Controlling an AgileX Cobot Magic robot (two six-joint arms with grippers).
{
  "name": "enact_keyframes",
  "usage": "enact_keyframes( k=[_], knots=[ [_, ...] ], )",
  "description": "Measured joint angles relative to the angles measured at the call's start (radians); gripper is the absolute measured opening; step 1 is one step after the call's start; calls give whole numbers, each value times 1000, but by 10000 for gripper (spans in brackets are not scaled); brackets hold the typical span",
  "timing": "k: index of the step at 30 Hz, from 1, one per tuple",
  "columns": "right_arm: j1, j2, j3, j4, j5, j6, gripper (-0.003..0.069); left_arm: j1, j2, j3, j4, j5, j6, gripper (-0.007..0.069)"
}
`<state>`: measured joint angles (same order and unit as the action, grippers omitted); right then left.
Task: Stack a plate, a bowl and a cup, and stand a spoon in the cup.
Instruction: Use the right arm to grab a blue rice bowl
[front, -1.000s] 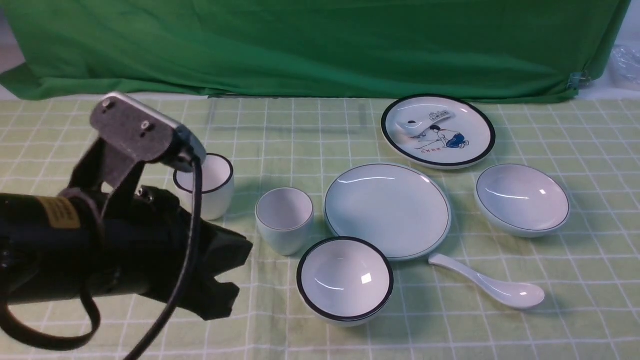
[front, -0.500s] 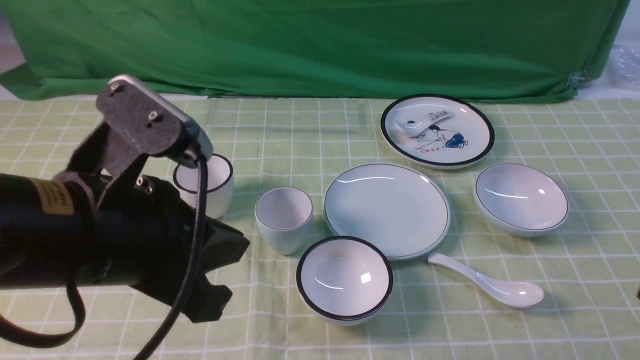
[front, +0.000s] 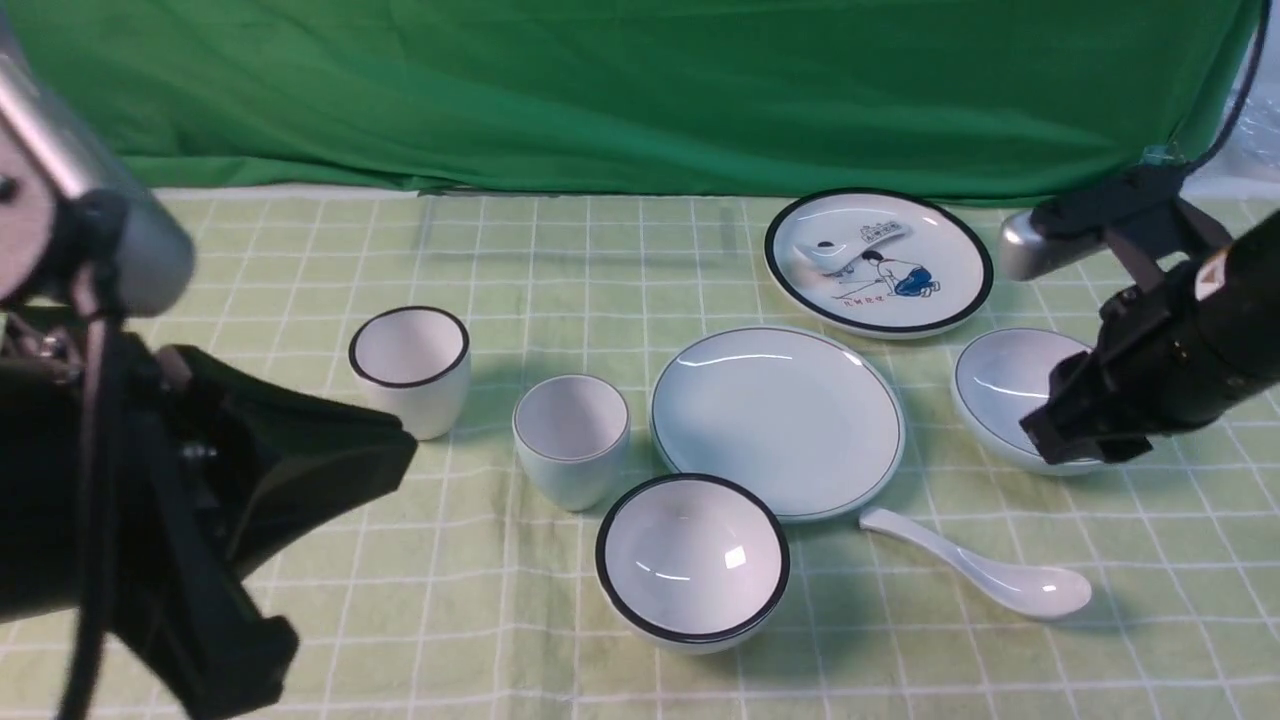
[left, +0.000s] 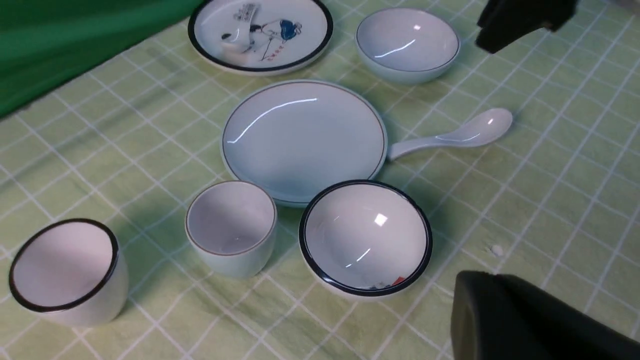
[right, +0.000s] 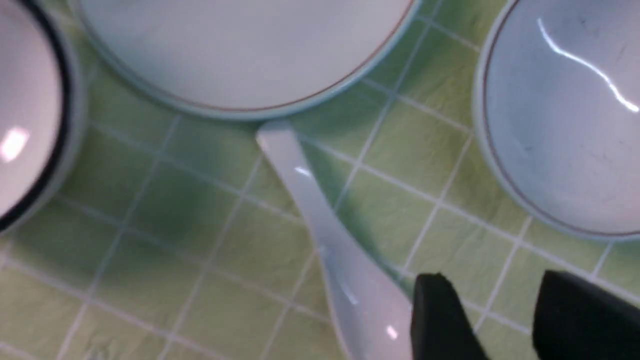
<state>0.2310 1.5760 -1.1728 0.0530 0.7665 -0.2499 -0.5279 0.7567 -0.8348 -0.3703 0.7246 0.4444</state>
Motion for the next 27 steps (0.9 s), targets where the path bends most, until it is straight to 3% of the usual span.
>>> enact_keyframes(
  k=[5, 16, 18, 19, 21, 27],
  knots=[
    [-33, 184, -123, 0, 15, -26, 412, 0, -63, -1, 0, 23, -1, 16],
    [-28, 414, -260, -33, 20, -69, 406, 0, -73, -1, 1, 23, -2, 16],
    [-28, 434, -270, -40, 22, -81, 364, 0, -73, -1, 1, 22, -2, 16],
    [-28, 442, -272, -42, 23, -86, 288, 0, -73, -1, 1, 22, -2, 16],
    [-27, 445, -276, -43, 24, -99, 204, 0, -73, -1, 1, 22, -2, 16],
    [-18, 417, -318, -75, 61, -99, 82, 0, -73, -1, 26, 22, 0, 16]
  ],
)
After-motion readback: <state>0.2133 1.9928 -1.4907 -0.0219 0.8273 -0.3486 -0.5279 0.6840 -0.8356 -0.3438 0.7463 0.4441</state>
